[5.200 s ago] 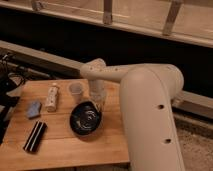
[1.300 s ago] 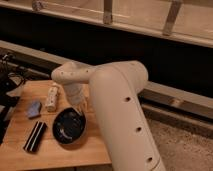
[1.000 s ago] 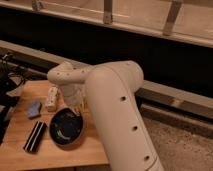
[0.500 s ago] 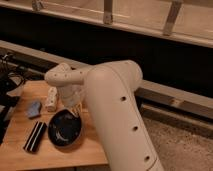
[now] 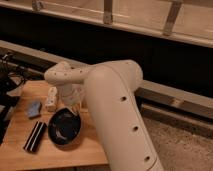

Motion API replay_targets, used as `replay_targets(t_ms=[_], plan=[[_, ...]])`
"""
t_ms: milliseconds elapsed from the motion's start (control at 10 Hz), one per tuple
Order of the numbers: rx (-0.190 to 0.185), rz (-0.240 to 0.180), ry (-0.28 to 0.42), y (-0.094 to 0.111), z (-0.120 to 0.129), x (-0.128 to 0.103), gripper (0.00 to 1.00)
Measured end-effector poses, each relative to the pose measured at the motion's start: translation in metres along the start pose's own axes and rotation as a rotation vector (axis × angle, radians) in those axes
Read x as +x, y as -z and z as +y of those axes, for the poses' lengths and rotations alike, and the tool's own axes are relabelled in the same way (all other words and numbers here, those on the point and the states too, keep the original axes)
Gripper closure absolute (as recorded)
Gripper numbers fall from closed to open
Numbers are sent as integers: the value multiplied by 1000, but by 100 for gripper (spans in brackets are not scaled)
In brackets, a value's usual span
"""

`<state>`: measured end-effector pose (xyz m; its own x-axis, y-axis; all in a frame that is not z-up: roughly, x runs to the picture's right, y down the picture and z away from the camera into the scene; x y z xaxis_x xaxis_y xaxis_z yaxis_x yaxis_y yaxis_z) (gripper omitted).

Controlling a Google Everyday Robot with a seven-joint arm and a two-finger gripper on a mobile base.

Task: Drag the ceramic bowl in a circle

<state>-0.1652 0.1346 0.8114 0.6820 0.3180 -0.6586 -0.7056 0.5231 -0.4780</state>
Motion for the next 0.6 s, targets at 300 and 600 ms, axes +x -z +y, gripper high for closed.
replay_targets(t_ms=[300, 600], plan=[[5, -16, -1, 0, 0, 3, 100], [11, -28, 9, 4, 2, -1, 100]])
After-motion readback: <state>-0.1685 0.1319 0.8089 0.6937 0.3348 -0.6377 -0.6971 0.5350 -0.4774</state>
